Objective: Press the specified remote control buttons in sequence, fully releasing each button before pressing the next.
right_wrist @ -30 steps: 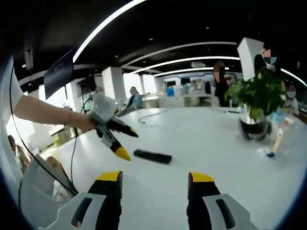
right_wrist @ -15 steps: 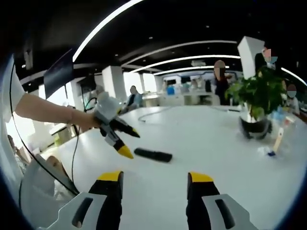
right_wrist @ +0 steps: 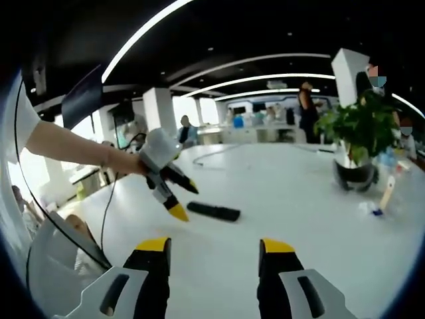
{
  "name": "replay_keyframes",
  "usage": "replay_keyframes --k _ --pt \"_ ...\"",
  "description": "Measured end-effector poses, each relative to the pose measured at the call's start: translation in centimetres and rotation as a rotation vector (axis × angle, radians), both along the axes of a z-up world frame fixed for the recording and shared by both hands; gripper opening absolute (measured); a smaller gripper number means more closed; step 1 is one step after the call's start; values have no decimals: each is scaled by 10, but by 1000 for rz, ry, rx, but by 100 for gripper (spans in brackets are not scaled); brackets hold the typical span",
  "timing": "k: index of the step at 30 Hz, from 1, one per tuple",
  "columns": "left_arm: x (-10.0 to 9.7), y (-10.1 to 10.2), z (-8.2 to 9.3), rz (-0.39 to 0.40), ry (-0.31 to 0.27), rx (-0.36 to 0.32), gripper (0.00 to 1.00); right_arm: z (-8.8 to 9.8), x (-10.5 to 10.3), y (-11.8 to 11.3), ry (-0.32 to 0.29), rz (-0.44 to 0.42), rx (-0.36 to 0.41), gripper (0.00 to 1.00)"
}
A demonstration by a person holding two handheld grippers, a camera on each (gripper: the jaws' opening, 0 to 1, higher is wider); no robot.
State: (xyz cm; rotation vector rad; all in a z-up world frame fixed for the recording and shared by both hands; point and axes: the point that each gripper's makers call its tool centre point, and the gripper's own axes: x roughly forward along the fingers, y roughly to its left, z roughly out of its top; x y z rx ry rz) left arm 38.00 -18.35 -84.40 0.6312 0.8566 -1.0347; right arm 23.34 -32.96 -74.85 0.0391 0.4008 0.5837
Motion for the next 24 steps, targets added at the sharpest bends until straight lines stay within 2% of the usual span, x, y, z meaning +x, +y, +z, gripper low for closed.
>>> replay_keyframes --k 15,24 --pt "4 -9 -7 -40 11 31 70 -3 -2 1 19 5 1 48" --pt "7 -4 -17 -68 31 85 70 -4 -3 3 25 20 -2 48"
